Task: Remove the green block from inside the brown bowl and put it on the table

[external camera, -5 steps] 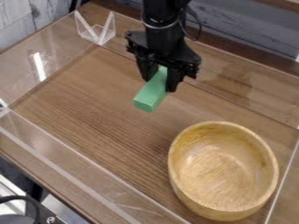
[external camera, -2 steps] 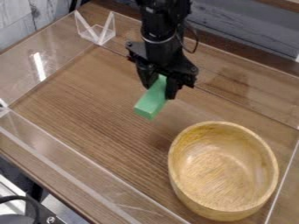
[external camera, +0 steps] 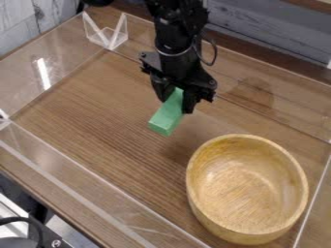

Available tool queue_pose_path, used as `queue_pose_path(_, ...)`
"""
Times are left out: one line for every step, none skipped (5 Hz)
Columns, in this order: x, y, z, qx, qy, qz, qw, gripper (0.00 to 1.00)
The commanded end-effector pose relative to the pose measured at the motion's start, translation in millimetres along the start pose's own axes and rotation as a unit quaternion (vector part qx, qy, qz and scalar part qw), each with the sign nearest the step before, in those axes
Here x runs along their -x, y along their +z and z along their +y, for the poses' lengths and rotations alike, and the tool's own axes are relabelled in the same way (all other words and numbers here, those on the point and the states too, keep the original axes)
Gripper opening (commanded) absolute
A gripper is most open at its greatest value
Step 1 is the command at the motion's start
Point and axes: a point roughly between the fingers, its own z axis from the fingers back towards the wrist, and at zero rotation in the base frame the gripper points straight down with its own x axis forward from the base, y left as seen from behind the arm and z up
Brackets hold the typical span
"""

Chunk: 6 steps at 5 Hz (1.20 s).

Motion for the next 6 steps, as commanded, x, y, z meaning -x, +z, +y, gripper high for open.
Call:
queue_pose_path(-9.4, 3.6, 5, -0.004, 0.002, -0.027, 0.9996, 0.0)
queue_pose_path(-11.9, 0.0, 5, -0.002, 0.001, -0.035, 0.9994, 0.0)
queue_pose_path(-13.8, -3.6, 5, -0.002, 0.0, -0.042, 0.9991, 0.0)
queue_pose_path(-14.8, -7.4, 6, -0.001, -0.002, -0.046, 0.9989, 0.0)
queue_pose_path(-15.1, -11.2, 6, 0.0, -0.004, -0.049, 0.9988, 0.0)
queue_pose_path(-15.1, -14.5, 7, 0.0, -0.006, -0.051, 0.9987, 0.0)
